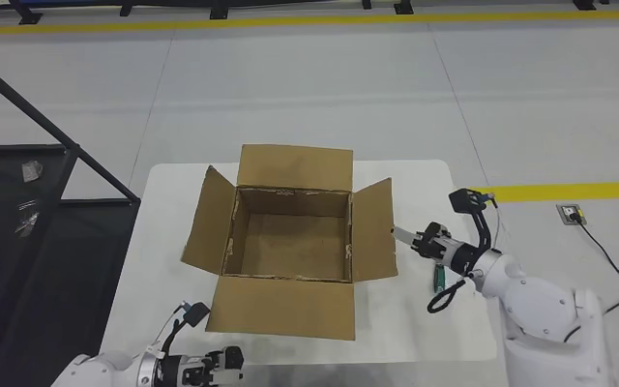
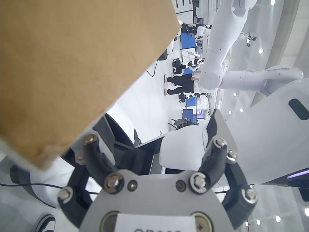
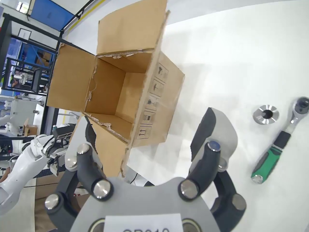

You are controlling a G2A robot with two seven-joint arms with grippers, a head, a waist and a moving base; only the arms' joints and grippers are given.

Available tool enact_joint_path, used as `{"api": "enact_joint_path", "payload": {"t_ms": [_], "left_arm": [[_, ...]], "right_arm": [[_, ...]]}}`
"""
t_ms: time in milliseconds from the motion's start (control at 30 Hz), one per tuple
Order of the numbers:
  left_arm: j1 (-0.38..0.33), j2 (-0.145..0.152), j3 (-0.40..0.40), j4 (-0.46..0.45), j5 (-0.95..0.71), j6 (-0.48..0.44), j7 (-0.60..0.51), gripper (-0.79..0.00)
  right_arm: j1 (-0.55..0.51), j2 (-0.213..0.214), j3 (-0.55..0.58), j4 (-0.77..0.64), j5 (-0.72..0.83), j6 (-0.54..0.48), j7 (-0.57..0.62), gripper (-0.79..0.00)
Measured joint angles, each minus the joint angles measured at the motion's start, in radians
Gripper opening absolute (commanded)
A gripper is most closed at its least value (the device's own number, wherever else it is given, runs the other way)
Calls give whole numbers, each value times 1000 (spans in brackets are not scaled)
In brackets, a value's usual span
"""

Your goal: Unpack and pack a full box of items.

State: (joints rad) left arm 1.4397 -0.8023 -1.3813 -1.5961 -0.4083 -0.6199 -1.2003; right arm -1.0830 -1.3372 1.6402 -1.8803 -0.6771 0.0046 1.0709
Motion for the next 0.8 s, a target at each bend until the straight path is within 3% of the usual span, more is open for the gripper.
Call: {"api": "enact_joint_path", "payload": {"t_ms": [233,533,800], "left_arm": [[-20,12,10,20,-10,-14,14,0],[-34,14,-6,68,-94,-38,38,0],[24,32,-116,108,-36,-78,78,0]], "right_arm": [[-8,14,19,13,-8,42,7,0],[12,33,37,94,-178,193,1,0],[-7,42,56,123,-126,162,-67,0]]}}
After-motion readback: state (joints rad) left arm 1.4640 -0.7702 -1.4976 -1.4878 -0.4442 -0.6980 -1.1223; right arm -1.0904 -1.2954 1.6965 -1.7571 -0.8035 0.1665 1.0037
